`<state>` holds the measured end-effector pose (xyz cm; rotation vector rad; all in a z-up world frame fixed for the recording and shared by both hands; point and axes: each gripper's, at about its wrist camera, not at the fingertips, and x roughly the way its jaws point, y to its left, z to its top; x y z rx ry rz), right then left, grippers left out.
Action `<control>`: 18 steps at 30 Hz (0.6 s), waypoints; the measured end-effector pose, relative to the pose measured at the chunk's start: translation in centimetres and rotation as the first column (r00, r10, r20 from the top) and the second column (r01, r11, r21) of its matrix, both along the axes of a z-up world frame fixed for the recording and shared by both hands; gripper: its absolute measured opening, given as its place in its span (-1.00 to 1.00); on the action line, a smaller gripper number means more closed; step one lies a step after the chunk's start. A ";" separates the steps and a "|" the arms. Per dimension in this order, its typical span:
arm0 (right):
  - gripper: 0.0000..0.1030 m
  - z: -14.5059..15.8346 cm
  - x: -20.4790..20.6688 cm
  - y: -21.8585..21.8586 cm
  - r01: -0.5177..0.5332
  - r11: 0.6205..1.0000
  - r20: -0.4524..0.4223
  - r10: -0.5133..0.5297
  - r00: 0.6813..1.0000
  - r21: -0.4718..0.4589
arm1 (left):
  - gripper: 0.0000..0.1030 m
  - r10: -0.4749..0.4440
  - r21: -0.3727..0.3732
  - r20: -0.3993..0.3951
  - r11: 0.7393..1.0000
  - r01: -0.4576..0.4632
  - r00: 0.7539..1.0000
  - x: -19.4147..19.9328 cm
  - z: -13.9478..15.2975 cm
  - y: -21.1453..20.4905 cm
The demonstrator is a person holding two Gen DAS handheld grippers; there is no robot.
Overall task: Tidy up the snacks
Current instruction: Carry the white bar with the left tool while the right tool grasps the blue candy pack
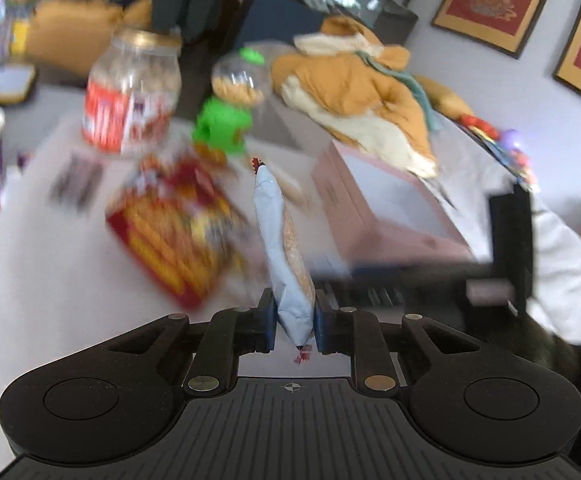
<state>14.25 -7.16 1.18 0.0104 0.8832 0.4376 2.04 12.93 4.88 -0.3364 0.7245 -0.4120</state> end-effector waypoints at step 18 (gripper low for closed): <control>0.49 0.7 -7.2 -8.3 -0.005 0.995 0.062 0.011 0.998 -0.100 | -0.54 0.027 0.074 -0.013 0.997 -0.026 1.000 0.7 -3.9 -3.7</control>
